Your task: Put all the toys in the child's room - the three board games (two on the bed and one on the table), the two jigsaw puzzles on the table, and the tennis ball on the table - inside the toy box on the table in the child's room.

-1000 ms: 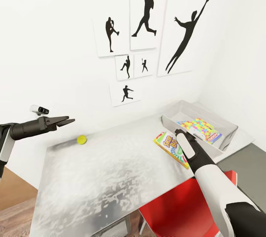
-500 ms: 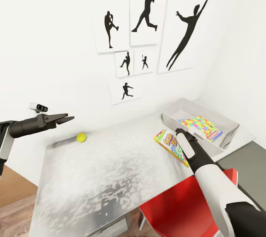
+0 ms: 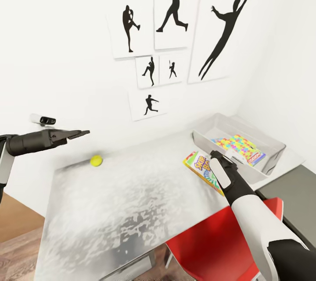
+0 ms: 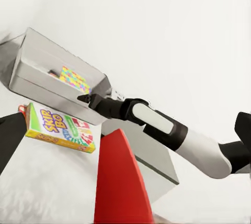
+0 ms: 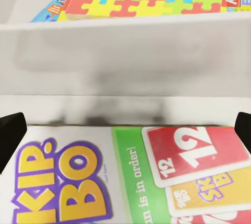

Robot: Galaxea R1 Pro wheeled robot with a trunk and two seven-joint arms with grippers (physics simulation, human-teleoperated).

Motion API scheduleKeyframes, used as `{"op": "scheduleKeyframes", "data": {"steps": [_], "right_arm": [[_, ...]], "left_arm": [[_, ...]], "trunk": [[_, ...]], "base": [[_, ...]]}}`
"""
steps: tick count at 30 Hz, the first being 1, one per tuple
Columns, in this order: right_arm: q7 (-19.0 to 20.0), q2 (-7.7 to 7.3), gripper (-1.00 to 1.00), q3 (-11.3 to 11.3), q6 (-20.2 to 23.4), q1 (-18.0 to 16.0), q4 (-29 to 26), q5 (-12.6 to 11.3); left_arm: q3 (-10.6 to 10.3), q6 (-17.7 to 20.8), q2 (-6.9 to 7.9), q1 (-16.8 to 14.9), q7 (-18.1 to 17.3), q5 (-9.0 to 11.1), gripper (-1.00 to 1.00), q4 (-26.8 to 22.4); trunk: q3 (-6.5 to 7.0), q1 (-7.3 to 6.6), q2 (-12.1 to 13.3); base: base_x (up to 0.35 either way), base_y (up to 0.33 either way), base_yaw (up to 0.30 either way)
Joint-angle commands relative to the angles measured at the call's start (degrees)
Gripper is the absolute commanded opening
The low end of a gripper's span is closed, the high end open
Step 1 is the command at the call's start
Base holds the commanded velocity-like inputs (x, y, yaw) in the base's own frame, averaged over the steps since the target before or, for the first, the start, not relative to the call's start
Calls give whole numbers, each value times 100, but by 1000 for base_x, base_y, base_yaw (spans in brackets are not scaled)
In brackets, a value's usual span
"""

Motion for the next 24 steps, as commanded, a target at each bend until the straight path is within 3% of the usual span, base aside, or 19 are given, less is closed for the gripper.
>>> {"op": "scheduleKeyframes", "data": {"steps": [1,4,8,24], "right_arm": [[-44,-8,100,29,42,-5,-9,-15],[-44,-8,100,30,37,-5,-3,-14],[-44,-8,100,28,33,-6,-5,-13],[-44,-8,100,14,26,-49,-42,-13]], "left_arm": [[-105,61,4,-7,-22,1,100,-185],[-357,61,15,-10,-25,9,100,-574],[-479,61,24,-11,-36,9,100,-752],[-518,61,26,-11,-45,8,100,-799]], "trunk": [[-21,3,-12],[-48,3,-12],[-85,3,-12],[-232,3,-12]], "base": [[0,0,0],[0,0,0],[0,0,0],[0,0,0]]}}
